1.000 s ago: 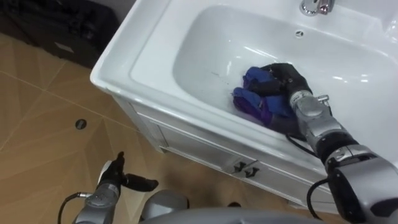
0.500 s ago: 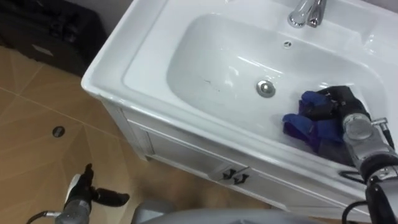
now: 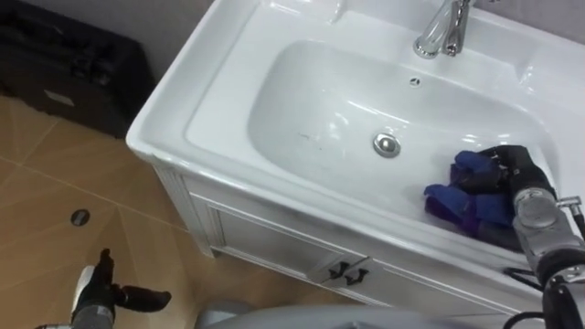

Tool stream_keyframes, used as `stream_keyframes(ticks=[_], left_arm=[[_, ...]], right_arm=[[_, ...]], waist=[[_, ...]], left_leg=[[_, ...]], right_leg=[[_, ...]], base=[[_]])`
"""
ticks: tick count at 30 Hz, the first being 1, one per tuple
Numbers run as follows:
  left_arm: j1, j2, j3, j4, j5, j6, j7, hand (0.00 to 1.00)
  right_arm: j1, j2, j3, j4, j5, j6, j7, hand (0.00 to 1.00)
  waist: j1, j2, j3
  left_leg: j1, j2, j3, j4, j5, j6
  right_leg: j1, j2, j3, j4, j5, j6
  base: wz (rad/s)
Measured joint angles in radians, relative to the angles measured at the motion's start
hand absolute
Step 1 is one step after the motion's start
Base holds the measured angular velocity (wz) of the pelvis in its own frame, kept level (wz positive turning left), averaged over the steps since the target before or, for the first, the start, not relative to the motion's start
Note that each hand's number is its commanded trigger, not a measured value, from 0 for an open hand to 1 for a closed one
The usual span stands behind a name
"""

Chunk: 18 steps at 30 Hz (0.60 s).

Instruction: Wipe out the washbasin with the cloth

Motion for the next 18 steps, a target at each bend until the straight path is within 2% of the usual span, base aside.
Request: stream_keyframes(ticks=[5, 7, 11, 13, 15, 18], left_arm=[[0.005, -0.003, 0.002, -0.032, 0.000, -0.012, 0.021, 0.00], [0.006, -0.009, 0.001, -0.041, -0.001, -0.014, 0.020, 0.00], [0.009, -0.026, 0.001, -0.044, -0.001, -0.021, 0.020, 0.00], [0.003, -0.035, 0.001, -0.044, 0.000, -0.024, 0.020, 0.00], [0.002, -0.042, 0.001, -0.043, -0.001, -0.028, 0.018, 0.00], [-0.001, -0.050, 0.002, -0.043, 0.001, -0.032, 0.008, 0.00]], right_arm=[[0.006, 0.000, -0.001, -0.007, -0.006, -0.013, -0.002, 1.00], [0.021, 0.000, -0.003, -0.035, -0.032, -0.023, -0.002, 1.00], [0.029, 0.006, -0.033, -0.077, -0.141, -0.072, -0.006, 1.00], [0.042, 0.007, -0.042, -0.097, -0.187, -0.082, -0.016, 1.00], [0.051, 0.007, -0.053, -0.130, -0.246, -0.082, -0.025, 1.00], [0.089, 0.008, -0.081, -0.214, -0.328, -0.085, -0.042, 1.00]], waist=[[-0.005, 0.005, -0.0006], [-0.013, 0.005, -0.0008], [-0.051, 0.005, -0.0011], [-0.057, 0.004, -0.0015], [-0.057, 0.003, -0.0013], [-0.064, 0.003, -0.0013]], left_leg=[[0.037, 0.000, 0.025, -0.024, 0.000, 0.000], [0.044, 0.001, 0.033, -0.031, 0.001, 0.002], [0.044, 0.001, 0.061, -0.031, 0.002, 0.003], [0.045, 0.001, 0.071, -0.031, 0.002, 0.003], [0.048, 0.000, 0.097, -0.032, 0.002, 0.003], [0.055, 0.001, 0.132, -0.038, 0.002, 0.002]], right_leg=[[0.011, 0.002, 0.039, -0.002, -0.004, 0.007], [0.011, 0.003, 0.042, -0.005, -0.005, 0.009], [0.013, 0.004, 0.061, -0.015, -0.006, 0.011], [0.010, 0.004, 0.072, -0.014, -0.007, 0.013], [0.007, 0.003, 0.095, -0.014, -0.011, 0.019], [0.003, 0.003, 0.105, -0.014, -0.012, 0.024]], base=[[-0.09], [-0.10], [-0.07], [-0.08], [-0.22], [-0.19]])
